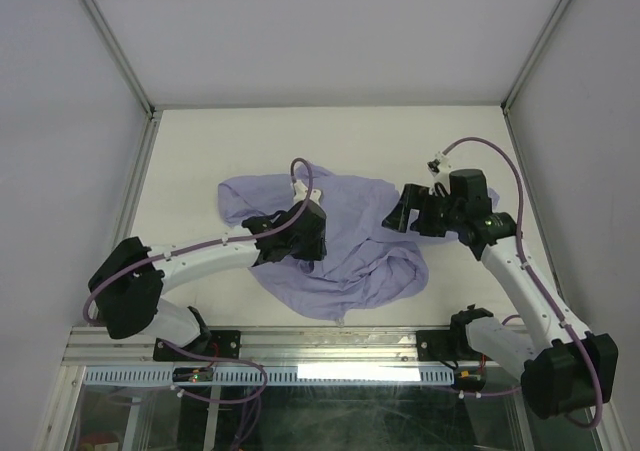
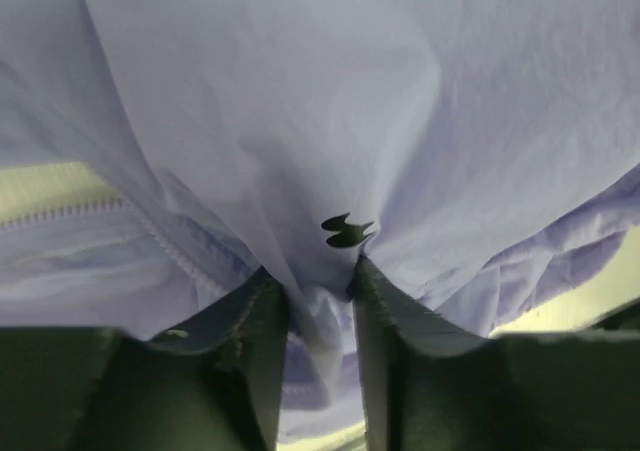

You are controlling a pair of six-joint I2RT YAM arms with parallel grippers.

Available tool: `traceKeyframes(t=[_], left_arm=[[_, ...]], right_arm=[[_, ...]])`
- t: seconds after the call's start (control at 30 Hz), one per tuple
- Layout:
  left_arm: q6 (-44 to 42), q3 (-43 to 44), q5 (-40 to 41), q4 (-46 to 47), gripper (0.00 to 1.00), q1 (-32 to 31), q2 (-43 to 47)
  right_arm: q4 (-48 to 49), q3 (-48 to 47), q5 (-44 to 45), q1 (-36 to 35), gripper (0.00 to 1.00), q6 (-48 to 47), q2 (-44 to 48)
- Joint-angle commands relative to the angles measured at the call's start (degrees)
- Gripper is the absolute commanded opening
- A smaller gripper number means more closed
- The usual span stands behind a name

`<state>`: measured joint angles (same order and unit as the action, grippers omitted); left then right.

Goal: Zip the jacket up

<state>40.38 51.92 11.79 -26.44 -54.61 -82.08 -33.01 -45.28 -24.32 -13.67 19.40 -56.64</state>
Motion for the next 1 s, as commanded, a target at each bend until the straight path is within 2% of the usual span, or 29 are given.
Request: traceKeyframes(t=[0.0,0.03,0.3,0.53,0.8,0.97], left_arm=[[-2.31,2.83,-0.8,8.15,0.06,2.16,-1.08],[-3.57,4.54,0.42,6.98,0.0,2.93,-0.48],[-15.62,26.09,0.11,-3.49,0.0,13.2,4.92],[-23.07,44.78,-0.82,-7.36,0.0,15.26,2.22],[-22.65,50.15,-4.19,-7.93,0.0,15.32,2.39],[-21.85,51.72,-4.11,-8.74,0.0,15.27,3.0]], right_arm=[[2.74,-1.07,1.06,-2.28,0.91,0.58,0.34],[2.51,-1.5,1.17,-2.75,0.91,0.06,0.58],[3.14,-4.45,1.5,-6.29,0.9,-4.62,2.3],[8.94,-5.85,1.86,-11.44,0.92,-5.62,0.08],[17.98,-8.04,6.57,-17.06,0.95,-6.85,-6.27],[27.09,-7.59,3.98,-20.54,0.97,-6.92,-10.77]])
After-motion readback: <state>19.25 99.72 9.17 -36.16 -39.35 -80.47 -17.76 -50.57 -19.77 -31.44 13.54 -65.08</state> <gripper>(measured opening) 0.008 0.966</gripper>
